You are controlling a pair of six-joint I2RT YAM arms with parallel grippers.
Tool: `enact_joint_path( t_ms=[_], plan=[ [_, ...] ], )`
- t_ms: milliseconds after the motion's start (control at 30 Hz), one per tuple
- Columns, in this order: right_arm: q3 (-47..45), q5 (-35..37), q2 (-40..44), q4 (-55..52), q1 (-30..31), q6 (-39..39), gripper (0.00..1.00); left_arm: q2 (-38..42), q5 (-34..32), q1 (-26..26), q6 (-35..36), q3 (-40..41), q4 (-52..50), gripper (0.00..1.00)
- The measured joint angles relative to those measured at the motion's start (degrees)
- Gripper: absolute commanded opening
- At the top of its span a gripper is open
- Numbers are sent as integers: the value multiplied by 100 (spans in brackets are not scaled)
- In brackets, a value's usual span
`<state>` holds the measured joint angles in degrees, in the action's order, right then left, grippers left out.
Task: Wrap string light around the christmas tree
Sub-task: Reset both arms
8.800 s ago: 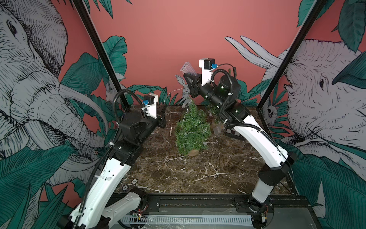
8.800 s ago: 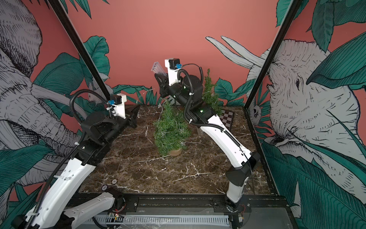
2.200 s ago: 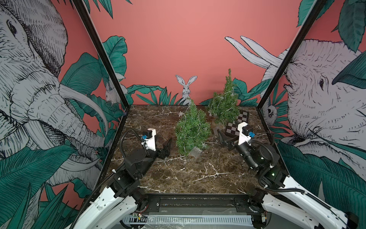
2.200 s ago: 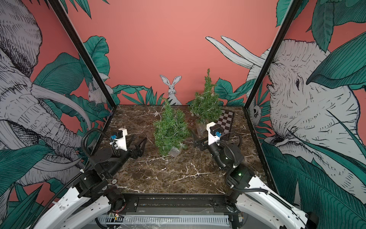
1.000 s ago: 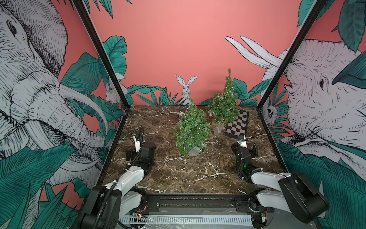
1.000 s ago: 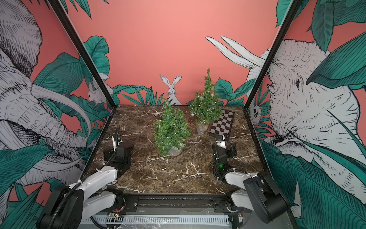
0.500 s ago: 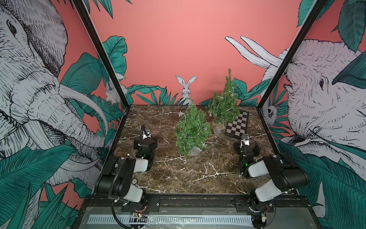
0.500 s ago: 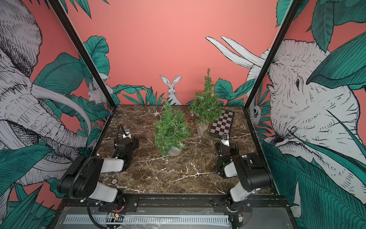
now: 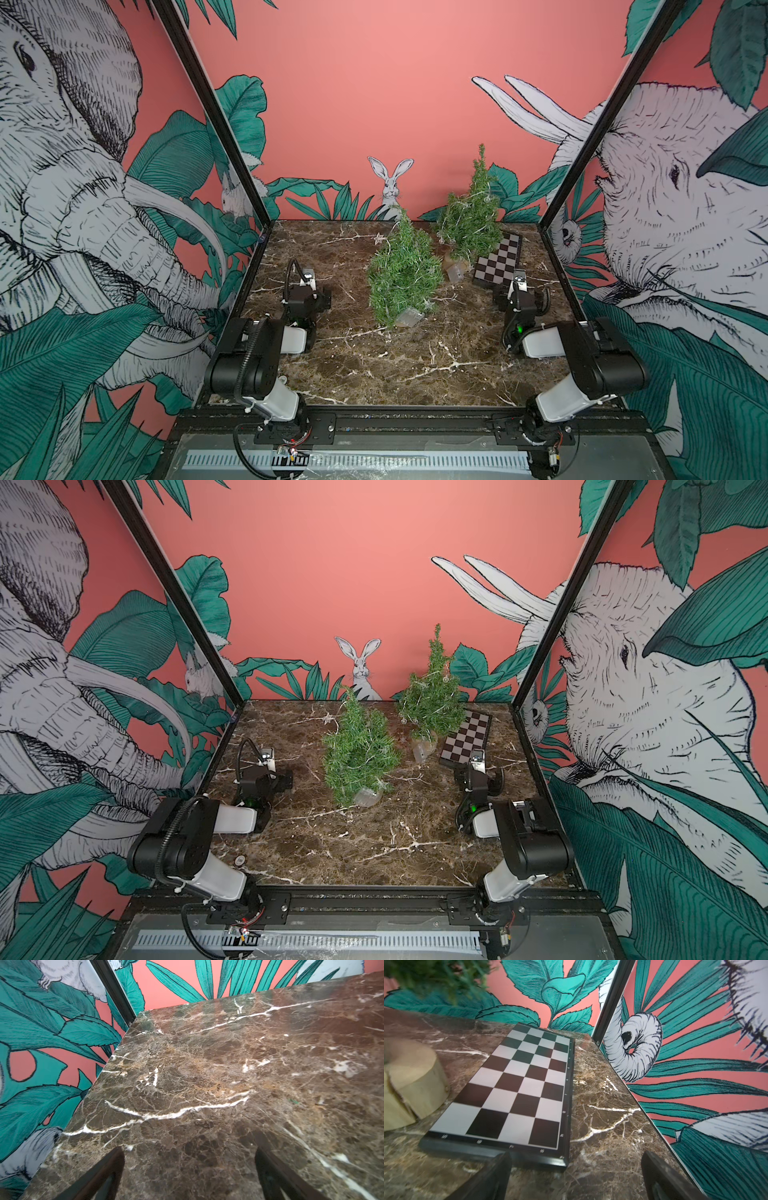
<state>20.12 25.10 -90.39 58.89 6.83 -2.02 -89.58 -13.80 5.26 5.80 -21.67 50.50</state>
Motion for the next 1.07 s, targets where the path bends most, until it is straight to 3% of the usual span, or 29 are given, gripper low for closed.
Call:
enact_joint_path(
  t_ms=[1067],
  plan=[
    [9, -221, 13, -393, -70, 164, 99, 0, 94, -11, 0, 0, 0, 100]
  ],
)
